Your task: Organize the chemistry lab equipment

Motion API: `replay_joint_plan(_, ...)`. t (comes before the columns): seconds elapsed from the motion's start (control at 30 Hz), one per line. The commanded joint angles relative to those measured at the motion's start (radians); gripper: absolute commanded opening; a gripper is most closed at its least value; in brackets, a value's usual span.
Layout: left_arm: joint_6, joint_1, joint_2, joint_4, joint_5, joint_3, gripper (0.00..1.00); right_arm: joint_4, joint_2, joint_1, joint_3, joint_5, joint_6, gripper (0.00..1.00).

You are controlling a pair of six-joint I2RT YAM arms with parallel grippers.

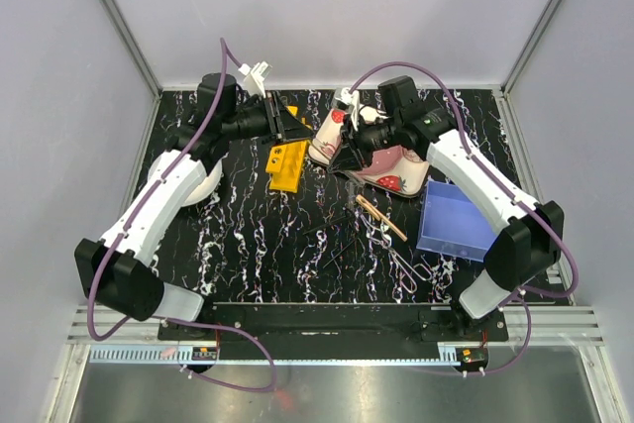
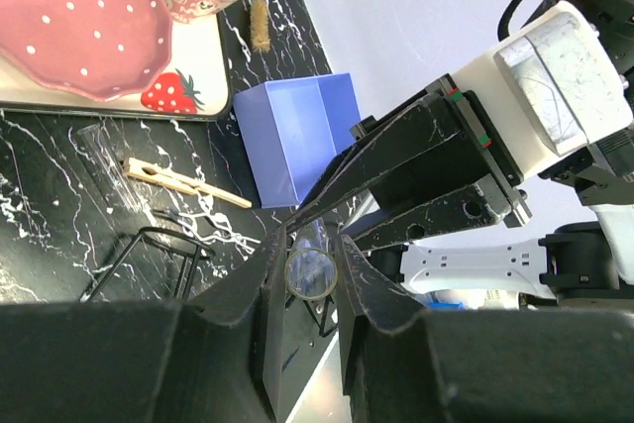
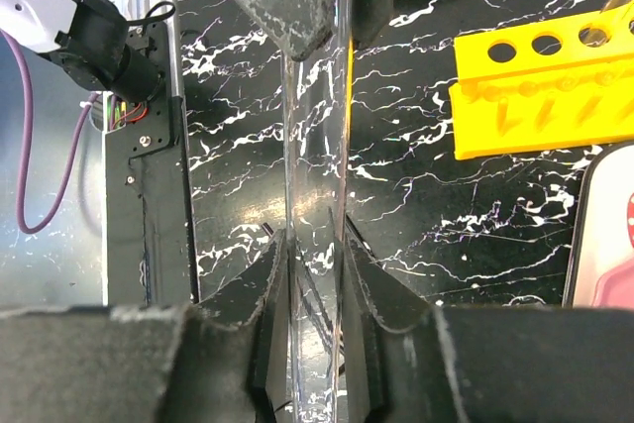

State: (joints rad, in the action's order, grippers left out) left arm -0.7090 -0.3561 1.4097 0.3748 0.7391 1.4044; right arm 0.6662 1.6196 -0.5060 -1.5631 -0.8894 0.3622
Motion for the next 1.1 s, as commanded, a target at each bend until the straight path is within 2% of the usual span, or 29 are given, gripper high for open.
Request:
replay_joint_plan(0.0,-0.098,0.003,-0.069,-0.158,-0.05,-0.056,0.17,-0.065,-0.053,-0.026,0.035,-0.039,-0.02,0.14)
replay_joint_plan(0.07,-0.139,0.003,-0.098,-0.229,-0.079,-0.115,0.19,-0.086,-0.063,-0.026,0.044,-0.033,-0.057,0.13)
replay_joint_plan(0.23,-0.184,0.003,-0.141,-0.31,-0.141,-0.194,0.34,-0.157,-0.063,-0.026,0.051,-0.055,-0.173,0.09)
replay_joint_plan(0.4,-0.152,0.003,-0.173,-0.295,-0.184,-0.212,0.45,-0.201,-0.044,-0.025,0.057,-0.098,-0.235,0.08)
replay_joint_plan(0.87,-0.107,-0.015,-0.187,-0.287,-0.228,-0.239,0.46,-0.263,-0.007,-0.026,0.08,-0.134,-0.316,0.08)
replay_joint_plan(1.07,-0.076,-0.034,-0.183,-0.264,-0.253,-0.223,0.41,-0.263,-0.001,-0.025,0.081,-0.137,-0.316,0.08)
